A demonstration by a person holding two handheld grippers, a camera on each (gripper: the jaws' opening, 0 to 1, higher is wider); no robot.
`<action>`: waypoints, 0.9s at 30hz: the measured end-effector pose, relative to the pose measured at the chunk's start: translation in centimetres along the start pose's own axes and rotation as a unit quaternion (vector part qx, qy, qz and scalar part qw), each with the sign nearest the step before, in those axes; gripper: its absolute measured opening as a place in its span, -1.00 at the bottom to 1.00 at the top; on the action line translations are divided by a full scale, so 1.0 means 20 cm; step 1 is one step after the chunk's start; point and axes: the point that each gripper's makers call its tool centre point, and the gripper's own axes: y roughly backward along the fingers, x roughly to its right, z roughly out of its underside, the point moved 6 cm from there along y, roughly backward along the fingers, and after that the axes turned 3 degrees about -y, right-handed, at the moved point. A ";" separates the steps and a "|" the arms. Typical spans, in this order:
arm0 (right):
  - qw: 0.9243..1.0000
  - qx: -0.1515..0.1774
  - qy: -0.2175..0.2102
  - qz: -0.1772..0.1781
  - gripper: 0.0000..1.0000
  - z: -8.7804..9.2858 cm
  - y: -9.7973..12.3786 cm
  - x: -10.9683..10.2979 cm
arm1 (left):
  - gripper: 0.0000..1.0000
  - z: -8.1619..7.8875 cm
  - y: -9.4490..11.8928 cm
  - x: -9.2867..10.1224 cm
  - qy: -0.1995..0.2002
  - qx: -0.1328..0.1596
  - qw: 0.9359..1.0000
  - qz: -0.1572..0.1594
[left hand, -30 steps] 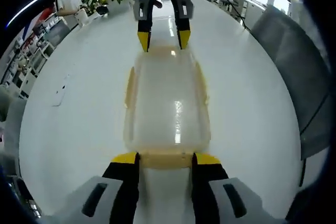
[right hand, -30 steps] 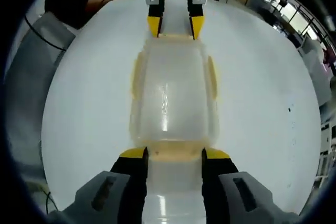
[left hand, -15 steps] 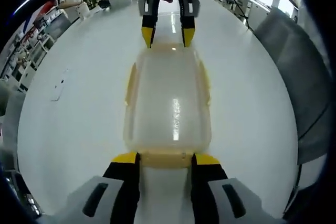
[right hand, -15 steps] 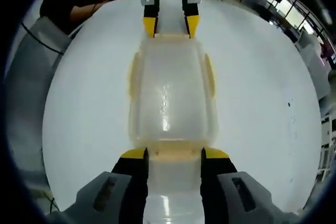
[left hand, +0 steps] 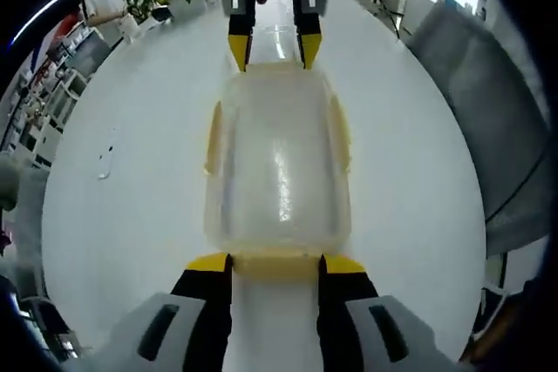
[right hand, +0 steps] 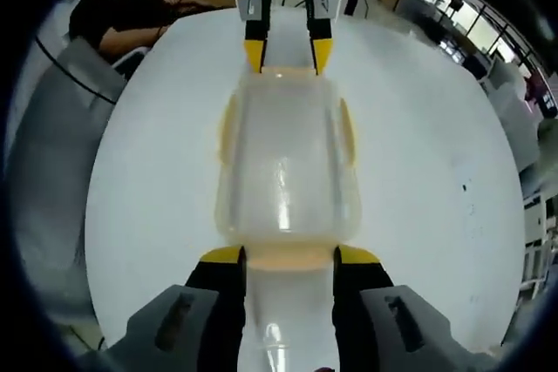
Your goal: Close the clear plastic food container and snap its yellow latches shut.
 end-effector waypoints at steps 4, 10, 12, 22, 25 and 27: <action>1.000 0.007 0.020 0.018 -0.30 -0.03 0.12 -0.01 | -0.36 -0.07 0.11 0.01 0.001 0.008 1.000 -0.017; 0.999 0.021 0.034 0.028 -0.30 -0.03 0.26 -0.01 | -0.36 -0.19 0.22 0.06 0.007 0.019 0.999 -0.045; 0.998 0.025 0.041 0.029 -0.30 -0.02 0.31 -0.01 | -0.35 -0.23 0.24 0.07 0.008 0.018 0.998 -0.053; 0.997 0.028 0.058 0.039 -0.30 0.21 0.49 0.02 | -0.35 -0.48 0.19 0.04 0.021 0.026 0.998 -0.062; 0.997 0.025 0.055 0.039 -0.30 0.29 0.52 0.04 | -0.35 -0.60 0.14 0.03 0.018 0.027 0.997 -0.063; 0.998 0.022 0.054 0.039 -0.30 0.37 0.54 0.05 | -0.35 -0.67 0.10 0.02 0.018 0.026 0.998 -0.061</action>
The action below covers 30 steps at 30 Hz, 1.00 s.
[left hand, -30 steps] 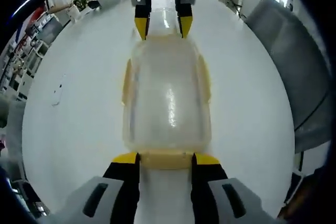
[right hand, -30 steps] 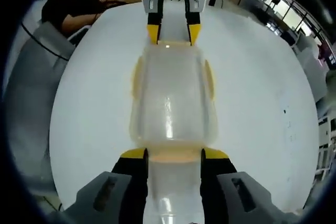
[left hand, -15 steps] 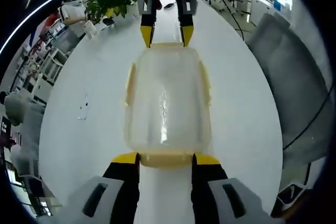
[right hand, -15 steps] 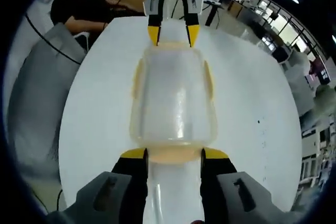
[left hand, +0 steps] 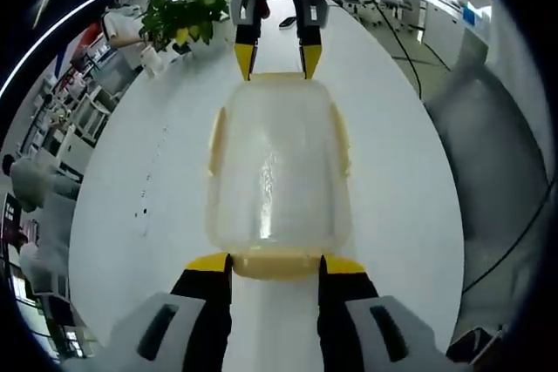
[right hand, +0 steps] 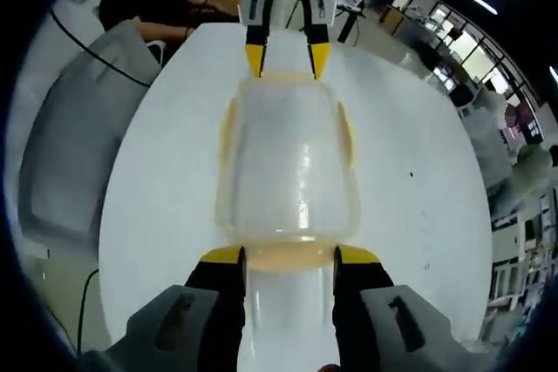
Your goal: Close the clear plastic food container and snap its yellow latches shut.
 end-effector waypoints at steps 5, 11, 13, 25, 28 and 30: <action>1.000 -0.001 -0.005 -0.002 -0.30 0.20 0.06 0.05 | -0.35 -0.16 -0.12 -0.02 0.001 0.005 1.000 0.002; 1.000 -0.007 -0.004 -0.005 -0.30 0.40 0.09 0.10 | -0.35 -0.31 -0.27 -0.04 0.006 0.005 1.000 0.009; 1.000 -0.008 -0.006 -0.008 -0.29 0.46 0.10 0.13 | -0.35 -0.36 -0.31 -0.05 0.006 0.001 1.000 0.011; 1.000 -0.004 -0.019 -0.023 -0.29 0.68 0.08 0.16 | -0.35 -0.49 -0.49 -0.09 0.009 -0.015 1.000 0.026; 0.999 -0.001 -0.021 -0.026 -0.29 0.71 0.07 0.17 | -0.35 -0.49 -0.51 -0.10 0.011 -0.017 0.999 0.030; 0.999 0.001 -0.021 -0.027 -0.29 0.71 0.06 0.17 | -0.35 -0.49 -0.52 -0.11 0.012 -0.019 0.999 0.032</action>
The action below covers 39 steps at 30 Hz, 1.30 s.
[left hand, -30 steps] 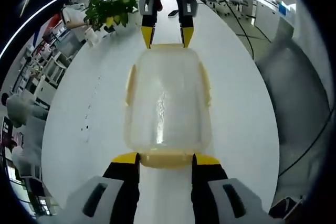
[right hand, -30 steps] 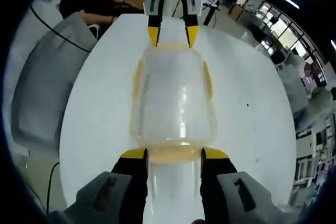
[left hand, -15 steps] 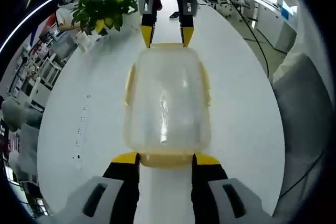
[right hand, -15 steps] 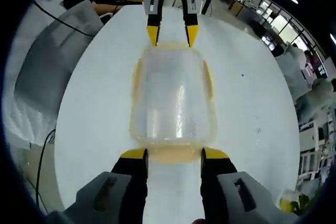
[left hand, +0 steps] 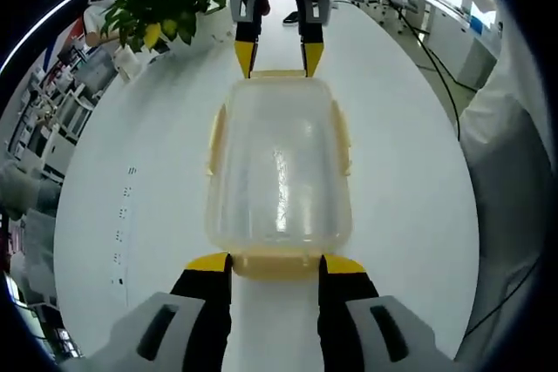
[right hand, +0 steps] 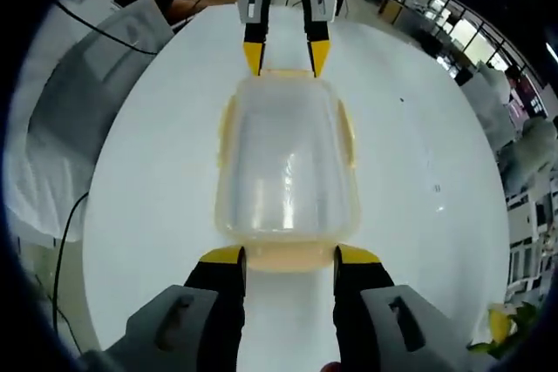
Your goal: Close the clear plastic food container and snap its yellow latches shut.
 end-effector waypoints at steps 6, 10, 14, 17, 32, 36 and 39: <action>1.000 -0.002 0.002 -0.007 -0.28 0.01 -0.02 -0.01 | -0.35 0.01 -0.02 0.01 0.012 -0.002 1.000 0.010; 1.000 0.001 0.002 -0.008 -0.28 0.01 -0.02 -0.01 | -0.34 0.01 -0.01 0.01 0.017 -0.003 1.000 0.012; 1.000 0.001 -0.001 -0.012 -0.28 0.01 -0.03 -0.01 | -0.34 0.02 -0.02 0.01 0.030 -0.004 0.999 0.020; 1.000 0.001 -0.003 -0.010 -0.28 0.02 -0.03 -0.01 | -0.34 0.02 -0.02 0.02 0.030 -0.001 0.999 0.018; 0.999 0.016 -0.029 -0.008 -0.28 0.06 -0.02 -0.03 | -0.33 0.03 -0.04 0.01 0.019 0.008 1.000 0.013; 0.999 0.020 -0.037 -0.008 -0.28 0.06 -0.02 -0.03 | -0.33 0.03 -0.04 0.01 0.016 0.015 1.000 0.012; 0.999 0.025 -0.048 -0.005 -0.29 0.06 -0.01 -0.04 | -0.33 0.03 -0.03 0.01 0.018 0.019 1.000 0.009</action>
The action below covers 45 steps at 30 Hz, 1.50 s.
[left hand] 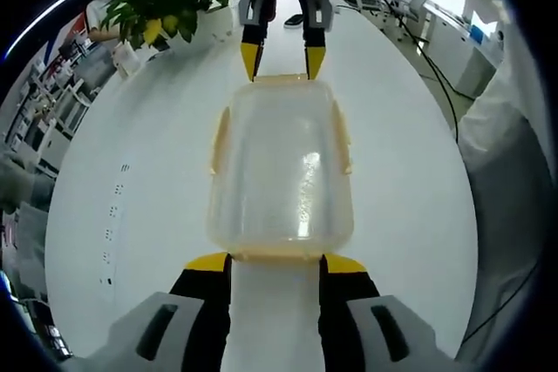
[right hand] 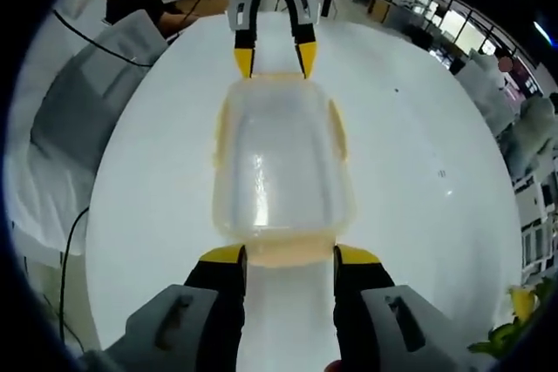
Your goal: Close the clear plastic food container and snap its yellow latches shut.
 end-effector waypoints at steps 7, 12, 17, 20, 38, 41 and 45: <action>0.999 0.004 -0.032 -0.007 -0.43 0.04 0.01 -0.03 | -0.25 0.07 0.03 0.01 0.019 -0.020 0.999 -0.021; 0.999 -0.020 -0.039 0.003 -0.43 0.11 0.00 -0.04 | -0.20 0.12 0.07 0.02 0.055 -0.019 0.997 -0.040; 0.990 -0.005 -0.142 -0.011 -0.35 0.15 0.04 -0.09 | -0.26 0.14 0.13 -0.01 0.174 0.011 0.982 -0.068; 0.961 0.059 -0.268 -0.006 -0.35 0.12 0.10 -0.03 | -0.37 0.09 0.17 -0.02 0.345 0.098 0.933 -0.034; 0.835 0.080 -0.543 -0.033 -0.21 -0.03 0.03 -0.02 | -0.40 0.08 0.05 0.02 0.701 0.147 0.694 0.068; 0.841 0.066 -0.536 -0.038 -0.22 -0.04 -0.01 -0.04 | -0.44 0.06 0.04 0.03 0.703 0.144 0.693 0.067; 0.843 0.057 -0.533 -0.038 -0.34 -0.05 -0.05 0.00 | -0.52 0.04 0.01 0.08 0.710 0.130 0.689 0.069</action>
